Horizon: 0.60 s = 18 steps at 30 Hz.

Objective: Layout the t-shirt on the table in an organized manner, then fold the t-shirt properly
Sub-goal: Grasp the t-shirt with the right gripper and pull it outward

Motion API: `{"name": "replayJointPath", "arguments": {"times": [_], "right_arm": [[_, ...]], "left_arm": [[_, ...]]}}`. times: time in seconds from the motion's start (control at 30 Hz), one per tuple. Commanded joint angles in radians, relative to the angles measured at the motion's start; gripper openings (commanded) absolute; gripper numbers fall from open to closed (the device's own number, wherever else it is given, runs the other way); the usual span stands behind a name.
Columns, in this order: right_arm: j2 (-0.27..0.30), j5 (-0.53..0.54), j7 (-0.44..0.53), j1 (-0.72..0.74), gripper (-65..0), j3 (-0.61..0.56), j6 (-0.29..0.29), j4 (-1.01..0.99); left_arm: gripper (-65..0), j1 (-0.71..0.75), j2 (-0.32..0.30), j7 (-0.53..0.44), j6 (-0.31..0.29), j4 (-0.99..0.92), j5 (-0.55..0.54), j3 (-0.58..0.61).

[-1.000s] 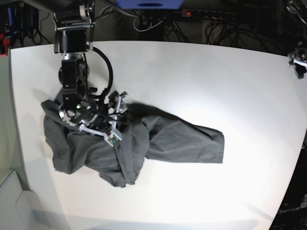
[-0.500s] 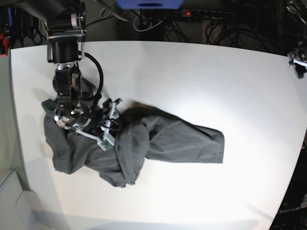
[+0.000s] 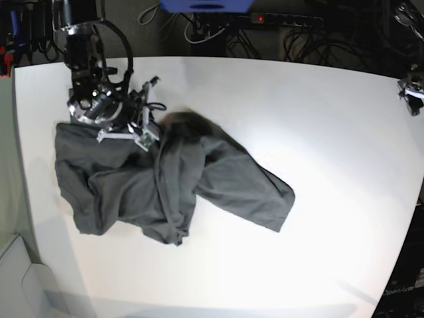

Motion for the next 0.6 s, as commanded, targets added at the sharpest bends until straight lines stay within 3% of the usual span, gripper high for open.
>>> {"name": "replayJointPath", "arguments": {"times": [0.0,0.17,0.4,0.5,0.57], "right_arm": [[0.026,-0.02,-0.053,-0.031,-65.0,-0.007,0.011,0.057],[0.1,-0.02,-0.121,-0.115,-65.0,-0.045,0.011,0.334],[0.135,-0.02,-0.207,-0.089,-64.9,-0.051,0.011,0.307],[0.135,-0.02,-0.237,-0.091,-57.6,-0.053,0.011,0.311],[0.135,-0.02,-0.248,-0.098,-49.2,-0.056,0.011,0.311]], "left_arm": [[-17.4,-0.013,-0.019,-0.026,0.0,0.015,-0.012,-0.001],[-17.4,-0.019,-0.017,-0.026,0.0,0.015,-0.012,-0.001],[-17.4,-0.01,-0.017,-0.026,0.0,0.019,-0.012,0.026],[-17.4,-0.01,-0.017,-0.026,0.0,0.015,-0.012,0.025],[-17.4,-0.01,-0.017,-0.026,0.0,0.017,-0.012,0.022]]}}
